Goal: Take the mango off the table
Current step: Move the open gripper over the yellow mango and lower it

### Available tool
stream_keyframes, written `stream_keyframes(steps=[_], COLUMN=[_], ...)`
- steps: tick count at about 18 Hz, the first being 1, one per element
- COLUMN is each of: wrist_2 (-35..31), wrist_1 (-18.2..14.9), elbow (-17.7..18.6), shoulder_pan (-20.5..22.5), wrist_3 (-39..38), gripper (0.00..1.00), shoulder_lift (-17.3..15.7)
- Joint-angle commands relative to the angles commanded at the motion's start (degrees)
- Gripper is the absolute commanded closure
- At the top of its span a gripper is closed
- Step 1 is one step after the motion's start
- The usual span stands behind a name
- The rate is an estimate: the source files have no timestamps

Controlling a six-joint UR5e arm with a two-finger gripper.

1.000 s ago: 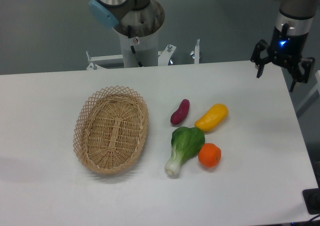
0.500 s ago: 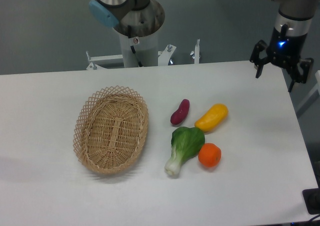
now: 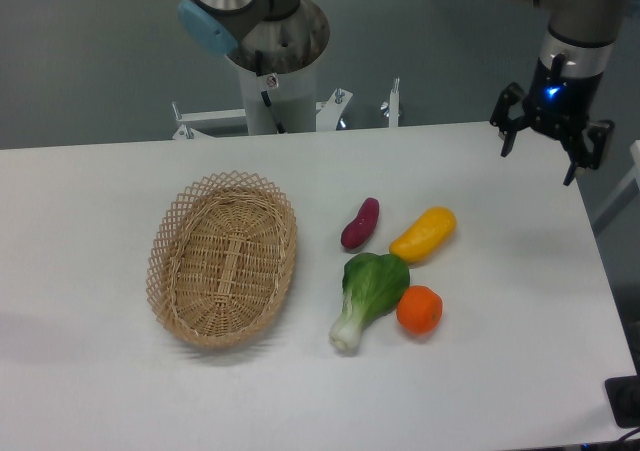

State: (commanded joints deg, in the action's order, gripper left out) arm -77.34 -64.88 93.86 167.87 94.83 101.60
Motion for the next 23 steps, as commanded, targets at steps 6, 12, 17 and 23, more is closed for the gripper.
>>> stream_keyframes(steps=[6, 12, 17, 23], wrist_2=[-5.70, -6.24, -6.50, -6.59], wrist_1=[7.48, 8.88, 14.86, 17.14], elbow=[8.44, 12.31, 16.18, 17.24], shoulder_pan=[-0.17, -2.54, -4.04, -6.76], wrist_3=[4.92, 2.38, -0.96, -7.19], gripper=[0.00, 0.00, 0.00, 0.00], shoulder_lift=[-0.88, 0.87, 2.37, 4.39])
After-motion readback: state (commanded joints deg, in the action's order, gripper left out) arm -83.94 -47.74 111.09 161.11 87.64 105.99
